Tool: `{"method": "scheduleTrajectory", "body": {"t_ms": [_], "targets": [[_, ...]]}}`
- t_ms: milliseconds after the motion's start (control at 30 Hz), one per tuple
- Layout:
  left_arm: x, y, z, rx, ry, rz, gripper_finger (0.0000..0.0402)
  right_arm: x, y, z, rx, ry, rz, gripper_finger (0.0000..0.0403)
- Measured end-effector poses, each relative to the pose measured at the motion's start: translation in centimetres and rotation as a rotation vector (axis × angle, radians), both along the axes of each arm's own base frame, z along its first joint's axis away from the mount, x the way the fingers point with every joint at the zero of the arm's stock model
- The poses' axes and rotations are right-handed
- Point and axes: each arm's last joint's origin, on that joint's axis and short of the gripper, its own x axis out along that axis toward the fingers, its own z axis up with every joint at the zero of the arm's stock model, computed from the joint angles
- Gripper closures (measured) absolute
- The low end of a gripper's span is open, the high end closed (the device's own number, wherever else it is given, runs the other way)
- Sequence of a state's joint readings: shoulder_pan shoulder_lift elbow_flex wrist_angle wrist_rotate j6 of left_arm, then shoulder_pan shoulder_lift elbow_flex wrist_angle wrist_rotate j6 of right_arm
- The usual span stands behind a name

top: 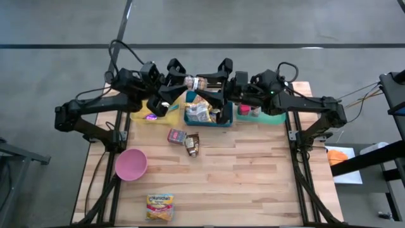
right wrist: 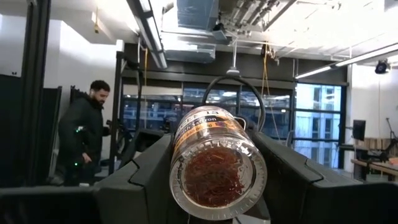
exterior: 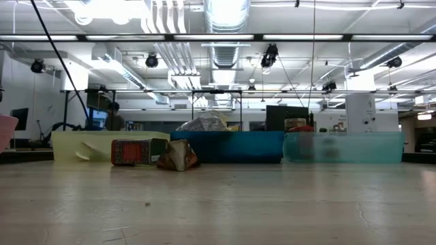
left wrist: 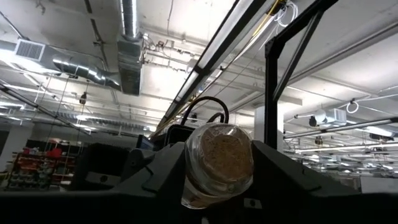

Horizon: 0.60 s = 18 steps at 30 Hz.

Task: Pick & Place Food Item
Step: Put the brown seasoning bottle into the light green bin

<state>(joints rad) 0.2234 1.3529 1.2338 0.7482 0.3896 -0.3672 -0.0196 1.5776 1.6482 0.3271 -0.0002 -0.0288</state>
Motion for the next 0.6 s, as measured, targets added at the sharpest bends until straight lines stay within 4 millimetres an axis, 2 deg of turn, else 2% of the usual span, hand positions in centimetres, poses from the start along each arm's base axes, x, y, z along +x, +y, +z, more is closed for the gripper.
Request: {"method": "scheduleTrajectory", "body": {"t_ms": [367,600], "targets": [[-0.9,-0.2,-0.2,0.021,0.145,-0.039,0.0171,0.3,0.0,-0.9,0.046,0.1,0.01,0.0217],[-1.9,-0.1,-0.3,0.009,0.239,-0.027,0.0167,0.5,0.0,-1.5,0.055,0.15,0.01,0.0217]]}}
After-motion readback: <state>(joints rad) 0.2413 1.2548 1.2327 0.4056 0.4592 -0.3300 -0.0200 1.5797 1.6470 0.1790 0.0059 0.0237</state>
